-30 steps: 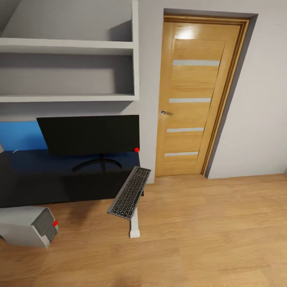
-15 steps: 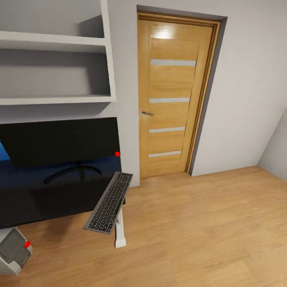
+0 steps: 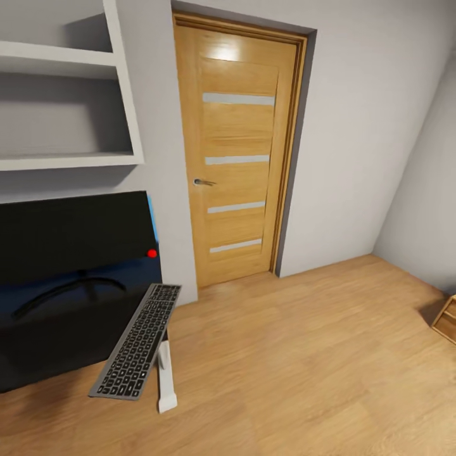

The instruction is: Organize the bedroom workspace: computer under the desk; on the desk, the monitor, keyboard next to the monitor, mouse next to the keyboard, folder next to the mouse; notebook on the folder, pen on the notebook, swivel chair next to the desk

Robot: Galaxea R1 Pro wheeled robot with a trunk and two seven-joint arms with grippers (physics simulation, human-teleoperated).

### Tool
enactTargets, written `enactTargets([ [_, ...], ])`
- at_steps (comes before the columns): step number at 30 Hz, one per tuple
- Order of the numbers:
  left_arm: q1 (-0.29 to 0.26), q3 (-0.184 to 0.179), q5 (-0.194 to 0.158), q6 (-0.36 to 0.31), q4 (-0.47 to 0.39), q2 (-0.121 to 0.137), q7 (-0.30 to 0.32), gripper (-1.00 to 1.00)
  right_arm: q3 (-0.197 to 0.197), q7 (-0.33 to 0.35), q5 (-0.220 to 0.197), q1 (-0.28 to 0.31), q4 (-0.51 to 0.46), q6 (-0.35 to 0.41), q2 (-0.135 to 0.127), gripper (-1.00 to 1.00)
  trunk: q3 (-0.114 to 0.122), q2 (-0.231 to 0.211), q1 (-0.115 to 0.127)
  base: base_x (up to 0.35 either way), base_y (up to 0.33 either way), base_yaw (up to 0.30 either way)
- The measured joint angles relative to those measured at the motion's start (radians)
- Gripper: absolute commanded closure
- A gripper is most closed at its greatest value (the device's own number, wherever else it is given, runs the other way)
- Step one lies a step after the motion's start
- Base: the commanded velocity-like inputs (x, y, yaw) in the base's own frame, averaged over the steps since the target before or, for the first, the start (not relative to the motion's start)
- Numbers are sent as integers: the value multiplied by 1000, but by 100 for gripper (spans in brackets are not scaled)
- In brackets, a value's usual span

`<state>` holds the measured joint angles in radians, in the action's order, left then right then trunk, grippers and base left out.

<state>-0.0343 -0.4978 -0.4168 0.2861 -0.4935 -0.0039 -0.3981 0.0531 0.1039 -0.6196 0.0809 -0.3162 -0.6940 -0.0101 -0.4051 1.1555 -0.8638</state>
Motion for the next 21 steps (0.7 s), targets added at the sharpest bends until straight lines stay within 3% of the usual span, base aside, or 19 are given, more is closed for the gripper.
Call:
enactTargets([
  [21, 0, 0, 0, -5, 0, -2, 0, -100, 0, 0, 0, 0, 0, 0, 0, -100, 0, 0, 0, 305, -38, -268],
])
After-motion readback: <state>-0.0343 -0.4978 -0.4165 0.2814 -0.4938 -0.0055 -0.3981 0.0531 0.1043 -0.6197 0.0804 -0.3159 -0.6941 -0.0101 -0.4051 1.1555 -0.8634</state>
